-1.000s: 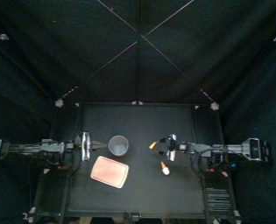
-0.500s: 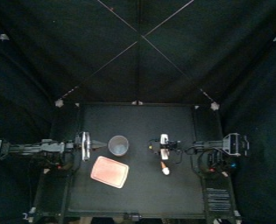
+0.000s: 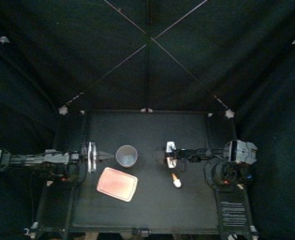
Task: Pick the shrimp then place it on the pink plate
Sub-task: Pick the shrimp
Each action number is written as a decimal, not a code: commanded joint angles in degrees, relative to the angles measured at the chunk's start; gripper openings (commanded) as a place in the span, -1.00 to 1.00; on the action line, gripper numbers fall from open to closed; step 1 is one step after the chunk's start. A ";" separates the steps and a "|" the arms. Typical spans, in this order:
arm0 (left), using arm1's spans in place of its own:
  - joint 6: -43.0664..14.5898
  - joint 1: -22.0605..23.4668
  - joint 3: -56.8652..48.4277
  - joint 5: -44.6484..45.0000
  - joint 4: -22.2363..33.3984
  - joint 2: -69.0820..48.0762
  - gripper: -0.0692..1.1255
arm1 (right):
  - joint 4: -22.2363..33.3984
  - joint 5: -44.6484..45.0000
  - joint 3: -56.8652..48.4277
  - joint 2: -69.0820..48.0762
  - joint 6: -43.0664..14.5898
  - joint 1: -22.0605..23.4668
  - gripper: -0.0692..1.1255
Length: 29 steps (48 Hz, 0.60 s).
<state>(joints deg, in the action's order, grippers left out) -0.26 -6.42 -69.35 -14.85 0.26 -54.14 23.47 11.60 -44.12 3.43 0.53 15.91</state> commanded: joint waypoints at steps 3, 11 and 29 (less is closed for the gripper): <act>-0.18 -0.18 0.79 -0.70 -0.26 0.18 -0.78 | -1.32 -0.26 1.14 -0.26 -0.18 0.70 0.62; -0.18 -0.26 0.79 -0.70 -0.35 0.18 -0.78 | -4.04 -0.26 1.14 0.00 -0.09 0.79 0.56; -0.09 -0.35 0.79 -0.79 -0.35 0.18 -0.78 | -4.66 -0.35 1.14 0.26 -0.26 0.18 0.13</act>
<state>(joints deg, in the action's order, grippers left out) -0.26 -6.68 -69.35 -15.12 0.00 -54.14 18.98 11.43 -43.68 4.48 0.35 16.26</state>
